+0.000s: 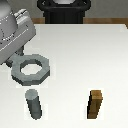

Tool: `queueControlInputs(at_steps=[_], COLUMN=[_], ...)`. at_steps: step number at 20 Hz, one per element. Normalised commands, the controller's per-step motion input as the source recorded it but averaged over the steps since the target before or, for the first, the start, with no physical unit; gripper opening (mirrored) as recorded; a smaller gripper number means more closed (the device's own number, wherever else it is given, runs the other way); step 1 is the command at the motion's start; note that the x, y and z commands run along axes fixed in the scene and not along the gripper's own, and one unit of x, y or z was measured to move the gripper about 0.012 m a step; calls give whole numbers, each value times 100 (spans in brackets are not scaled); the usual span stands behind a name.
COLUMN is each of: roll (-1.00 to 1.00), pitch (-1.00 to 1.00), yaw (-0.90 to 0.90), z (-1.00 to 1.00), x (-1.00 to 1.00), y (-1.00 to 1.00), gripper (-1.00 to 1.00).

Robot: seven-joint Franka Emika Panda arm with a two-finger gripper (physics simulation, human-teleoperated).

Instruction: Put the loop with the handle onto the peg.

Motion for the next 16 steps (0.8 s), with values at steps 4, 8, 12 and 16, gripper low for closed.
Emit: queueControlInputs(at_steps=[4, 8, 12, 16], roll=[0, 0, 0, 0], pitch=[0, 0, 0, 0], yaw=[0, 0, 0, 0], z=[-25, -25, 0, -50], x=[25, 50, 0, 0], y=[0, 0, -25, 0], gripper=[-100, -100, -100, -100])
